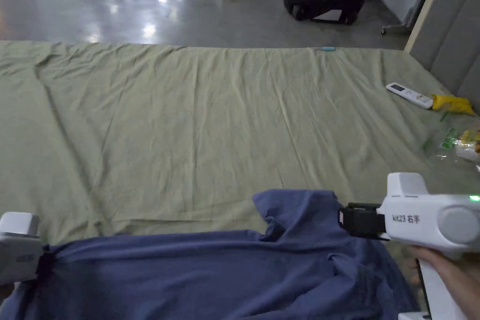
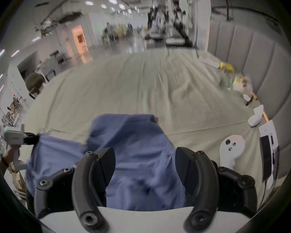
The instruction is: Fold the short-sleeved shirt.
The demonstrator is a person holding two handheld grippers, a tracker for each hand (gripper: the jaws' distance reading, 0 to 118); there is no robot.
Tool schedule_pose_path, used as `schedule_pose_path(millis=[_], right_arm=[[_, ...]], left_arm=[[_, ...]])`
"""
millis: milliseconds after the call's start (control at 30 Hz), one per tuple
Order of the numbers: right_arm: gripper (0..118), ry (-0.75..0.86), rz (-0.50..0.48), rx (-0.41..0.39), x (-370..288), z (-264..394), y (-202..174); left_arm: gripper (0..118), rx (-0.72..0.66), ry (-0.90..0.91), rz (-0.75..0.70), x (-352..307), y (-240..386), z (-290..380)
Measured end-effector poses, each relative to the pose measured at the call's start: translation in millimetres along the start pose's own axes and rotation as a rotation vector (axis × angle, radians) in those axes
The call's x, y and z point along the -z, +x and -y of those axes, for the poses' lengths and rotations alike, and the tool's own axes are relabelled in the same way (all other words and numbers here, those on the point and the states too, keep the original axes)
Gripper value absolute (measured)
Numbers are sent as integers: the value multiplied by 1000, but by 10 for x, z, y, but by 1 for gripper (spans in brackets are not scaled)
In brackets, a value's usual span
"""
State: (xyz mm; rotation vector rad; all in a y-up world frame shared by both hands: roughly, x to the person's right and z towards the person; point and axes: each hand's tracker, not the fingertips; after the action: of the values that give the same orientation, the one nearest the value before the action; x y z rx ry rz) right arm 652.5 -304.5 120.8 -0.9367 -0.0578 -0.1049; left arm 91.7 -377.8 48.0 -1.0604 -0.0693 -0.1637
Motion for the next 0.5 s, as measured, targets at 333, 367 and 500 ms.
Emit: schedule_pose_path(millis=[333,367,500], right_arm=[[3,-178,70,-34,666,-39,20],[3,-182,33,-64,661,-31,-7],[3,-83,20,-9,303,45,-80]], left_arm=[[5,14,100,-35,-76,90,172],[5,64,101,-55,-80,115,166],[5,-61,184,29,-506,-78,125]])
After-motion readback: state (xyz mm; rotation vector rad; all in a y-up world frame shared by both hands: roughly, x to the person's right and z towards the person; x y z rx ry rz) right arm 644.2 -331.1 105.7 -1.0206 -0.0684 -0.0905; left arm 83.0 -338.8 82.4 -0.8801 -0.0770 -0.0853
